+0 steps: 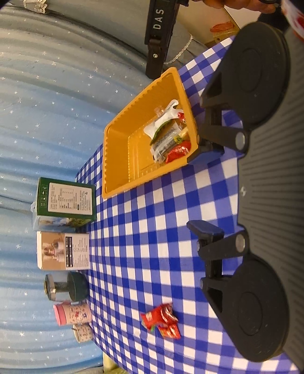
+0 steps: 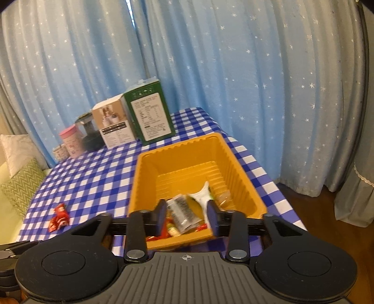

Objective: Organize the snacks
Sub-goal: 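Withdraw both tools from the tray toward the red candy pile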

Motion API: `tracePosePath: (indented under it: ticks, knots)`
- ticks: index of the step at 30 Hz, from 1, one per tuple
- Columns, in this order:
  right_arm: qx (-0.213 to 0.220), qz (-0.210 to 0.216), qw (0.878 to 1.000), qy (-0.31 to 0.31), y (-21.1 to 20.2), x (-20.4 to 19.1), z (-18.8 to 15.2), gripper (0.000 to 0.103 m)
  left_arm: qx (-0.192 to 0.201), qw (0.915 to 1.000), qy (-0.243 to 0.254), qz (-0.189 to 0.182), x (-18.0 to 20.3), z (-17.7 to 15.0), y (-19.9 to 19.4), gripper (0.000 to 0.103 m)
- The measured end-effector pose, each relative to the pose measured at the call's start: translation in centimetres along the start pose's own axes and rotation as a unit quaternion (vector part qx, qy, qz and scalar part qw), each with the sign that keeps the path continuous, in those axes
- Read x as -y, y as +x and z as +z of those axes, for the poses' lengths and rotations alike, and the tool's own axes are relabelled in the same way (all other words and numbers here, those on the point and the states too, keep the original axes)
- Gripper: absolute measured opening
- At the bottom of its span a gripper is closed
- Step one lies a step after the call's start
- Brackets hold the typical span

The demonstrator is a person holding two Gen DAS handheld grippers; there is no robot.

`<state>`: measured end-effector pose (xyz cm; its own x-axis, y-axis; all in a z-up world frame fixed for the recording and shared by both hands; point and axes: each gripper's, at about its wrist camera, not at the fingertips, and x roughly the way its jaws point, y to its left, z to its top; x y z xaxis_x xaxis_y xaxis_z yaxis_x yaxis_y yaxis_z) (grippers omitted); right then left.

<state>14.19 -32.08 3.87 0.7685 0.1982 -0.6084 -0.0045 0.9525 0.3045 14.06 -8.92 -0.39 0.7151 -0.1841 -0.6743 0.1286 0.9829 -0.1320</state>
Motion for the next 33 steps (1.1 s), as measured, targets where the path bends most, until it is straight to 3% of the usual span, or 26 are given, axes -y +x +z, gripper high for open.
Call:
tracePosePath:
  ticks: [19,33]
  knots:
    - [-0.021,0.048,0.998,-0.046,-2.8,-8.1,-4.2,0.044,0.021,0.9972,-0.042,0.058,-7.0,-2.4,-8.3,0.065]
    - [-0.039,0.074,0.993,-0.082,-2.5,-12.2,-5.6,0.045,0.025,0.9937,-0.071,0.083,-10.8,-2.9,-10.1,0.071]
